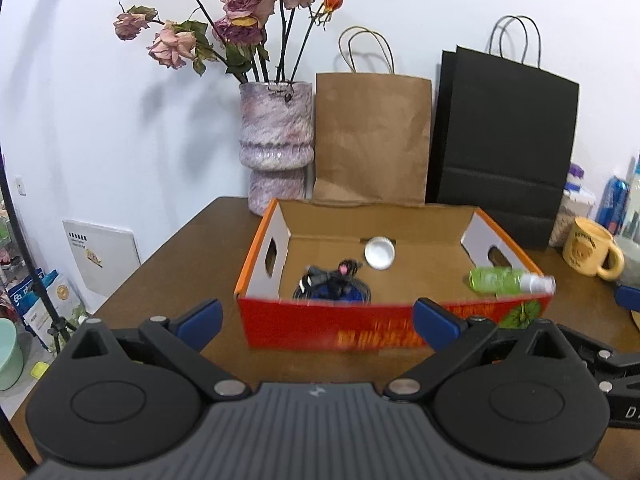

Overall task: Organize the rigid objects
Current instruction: 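Withdraw both tools from the box toward the white container and plug, then grasp the white plastic container with the left tool while the right tool grasps the white plug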

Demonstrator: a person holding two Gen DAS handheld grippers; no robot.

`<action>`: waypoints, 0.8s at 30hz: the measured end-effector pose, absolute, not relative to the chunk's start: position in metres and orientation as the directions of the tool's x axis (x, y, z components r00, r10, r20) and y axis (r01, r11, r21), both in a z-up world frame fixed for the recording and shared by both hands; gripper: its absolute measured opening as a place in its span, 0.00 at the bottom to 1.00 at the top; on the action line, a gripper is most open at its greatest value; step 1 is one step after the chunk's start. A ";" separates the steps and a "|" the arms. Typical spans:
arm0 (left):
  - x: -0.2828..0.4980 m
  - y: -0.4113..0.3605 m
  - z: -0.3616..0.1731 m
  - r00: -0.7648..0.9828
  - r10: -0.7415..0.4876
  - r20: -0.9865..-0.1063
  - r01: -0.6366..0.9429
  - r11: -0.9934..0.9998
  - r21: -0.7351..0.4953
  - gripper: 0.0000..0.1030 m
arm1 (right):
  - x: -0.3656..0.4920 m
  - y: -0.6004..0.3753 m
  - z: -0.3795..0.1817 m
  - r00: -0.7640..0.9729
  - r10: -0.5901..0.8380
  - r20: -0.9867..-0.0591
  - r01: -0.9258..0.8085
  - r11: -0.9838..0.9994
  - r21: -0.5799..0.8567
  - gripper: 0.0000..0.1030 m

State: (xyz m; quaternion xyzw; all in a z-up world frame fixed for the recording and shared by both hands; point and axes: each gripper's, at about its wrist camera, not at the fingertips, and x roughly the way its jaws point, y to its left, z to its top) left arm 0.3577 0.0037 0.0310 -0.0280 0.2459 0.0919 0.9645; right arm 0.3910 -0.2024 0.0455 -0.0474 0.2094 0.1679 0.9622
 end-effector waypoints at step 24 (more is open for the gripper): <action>0.299 0.012 -0.025 0.843 0.157 -0.515 -0.175 0.985 0.014 1.00 | 0.360 -0.211 -0.018 0.813 0.178 -0.554 -0.229 0.973 -0.023 1.00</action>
